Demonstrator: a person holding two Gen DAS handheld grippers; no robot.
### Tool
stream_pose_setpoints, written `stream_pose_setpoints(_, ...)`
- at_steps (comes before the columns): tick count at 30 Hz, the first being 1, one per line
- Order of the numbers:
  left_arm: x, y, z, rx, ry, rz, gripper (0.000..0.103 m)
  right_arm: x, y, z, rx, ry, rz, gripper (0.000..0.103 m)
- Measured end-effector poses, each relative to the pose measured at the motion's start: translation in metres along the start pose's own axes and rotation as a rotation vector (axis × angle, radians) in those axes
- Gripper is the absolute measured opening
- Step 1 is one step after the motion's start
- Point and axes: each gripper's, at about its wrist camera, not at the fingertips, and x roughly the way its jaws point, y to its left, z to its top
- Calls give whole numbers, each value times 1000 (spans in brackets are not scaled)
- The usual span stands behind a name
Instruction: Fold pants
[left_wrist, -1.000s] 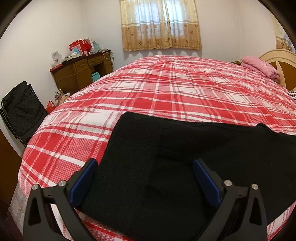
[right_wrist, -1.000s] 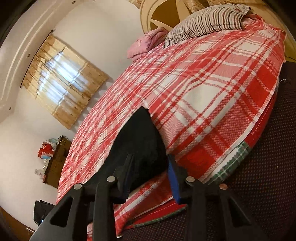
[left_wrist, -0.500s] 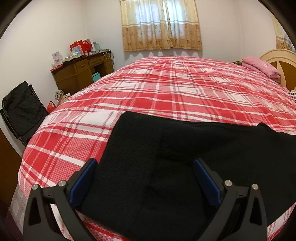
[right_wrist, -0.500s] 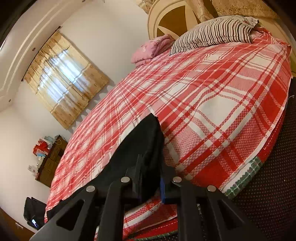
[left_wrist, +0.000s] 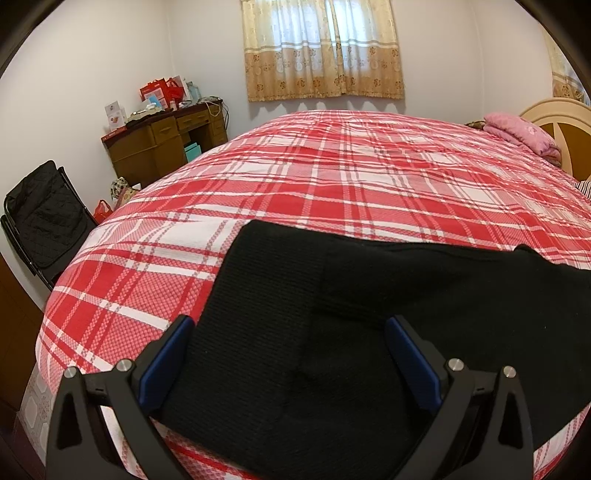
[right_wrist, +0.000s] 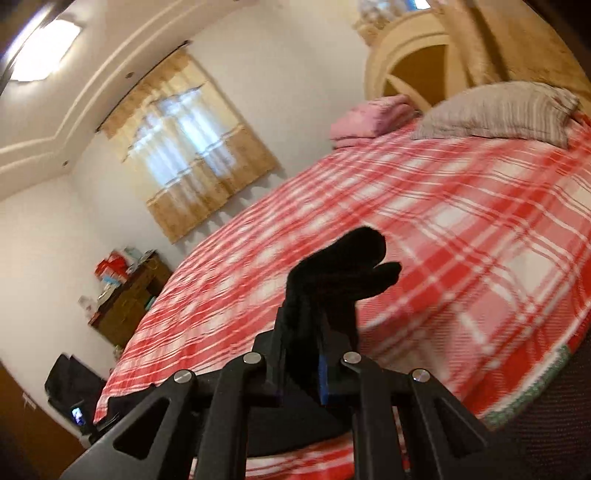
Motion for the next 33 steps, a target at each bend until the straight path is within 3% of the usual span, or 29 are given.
stream_pose_setpoints(6, 0, 0, 0, 1, 1, -1, 103, 25, 52, -8, -85, 49, 87, 12)
stream_pose_setpoints(33, -14, 1, 5, -20, -28, 2, 103, 116, 156, -60, -212, 252, 307, 12)
